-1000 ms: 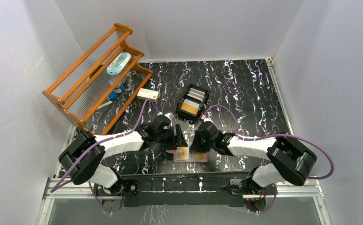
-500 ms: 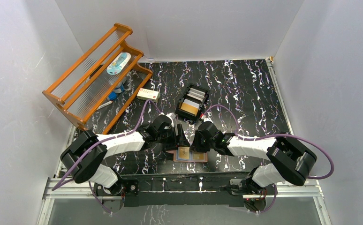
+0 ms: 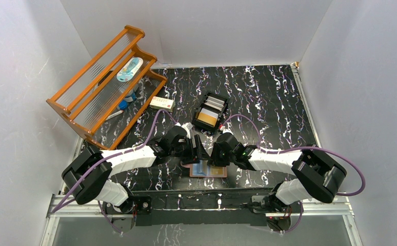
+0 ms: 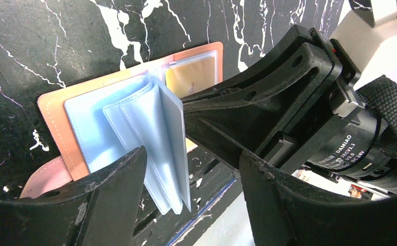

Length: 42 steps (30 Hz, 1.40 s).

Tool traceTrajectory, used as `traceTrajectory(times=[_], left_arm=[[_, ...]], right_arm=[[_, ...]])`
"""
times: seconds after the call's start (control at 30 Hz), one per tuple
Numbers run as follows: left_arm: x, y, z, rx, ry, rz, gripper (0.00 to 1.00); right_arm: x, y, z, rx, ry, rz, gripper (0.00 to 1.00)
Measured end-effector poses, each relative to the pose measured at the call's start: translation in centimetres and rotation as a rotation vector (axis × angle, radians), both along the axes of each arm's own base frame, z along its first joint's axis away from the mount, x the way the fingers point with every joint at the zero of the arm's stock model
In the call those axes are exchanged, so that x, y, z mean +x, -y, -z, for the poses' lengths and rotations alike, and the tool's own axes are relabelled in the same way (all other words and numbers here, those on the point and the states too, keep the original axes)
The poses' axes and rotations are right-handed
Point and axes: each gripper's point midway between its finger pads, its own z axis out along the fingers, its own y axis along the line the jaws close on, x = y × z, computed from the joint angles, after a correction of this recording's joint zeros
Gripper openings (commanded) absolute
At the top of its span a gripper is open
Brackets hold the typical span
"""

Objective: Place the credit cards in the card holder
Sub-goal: Turn over the card slot in the card holder.

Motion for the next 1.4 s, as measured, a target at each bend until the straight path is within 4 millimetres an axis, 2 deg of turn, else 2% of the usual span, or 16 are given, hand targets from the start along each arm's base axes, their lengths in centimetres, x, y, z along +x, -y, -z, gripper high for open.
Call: traceTrajectory(times=[0.43,0.57,0.7,0.97,1.1,1.23,1.4], left_arm=[[0.0,0.2,-0.2,-0.008,0.009,0.002,0.56],[0.1,0.4,-0.4,-0.020,0.018,0.005,0.45],[0.1,0.5,-0.4,-0.034,0.026,0.001,0.27],[0.1,0.1,0.3,-0.018,0.027,-0.012,0.16],[0.2,0.1,0.3,-0.017,0.029,-0.014,0.14],[0.0,0.0,0.6,-0.018,0.029,-0.013,0.23],[-0.1,-0.2,0.8,-0.019,0.030,-0.013,0.24]], right_arm=[[0.0,0.0,0.0,-0.002,0.002,0.001,0.15],[0.0,0.2,0.0,-0.003,0.007,0.006,0.15],[0.0,0.2,0.0,-0.001,0.009,0.007,0.14],[0.0,0.2,0.0,0.002,0.010,0.007,0.14],[0.0,0.2,0.0,0.002,0.010,0.007,0.14],[0.0,0.2,0.0,0.004,0.011,0.008,0.14],[0.0,0.2,0.0,0.004,0.012,0.008,0.14]])
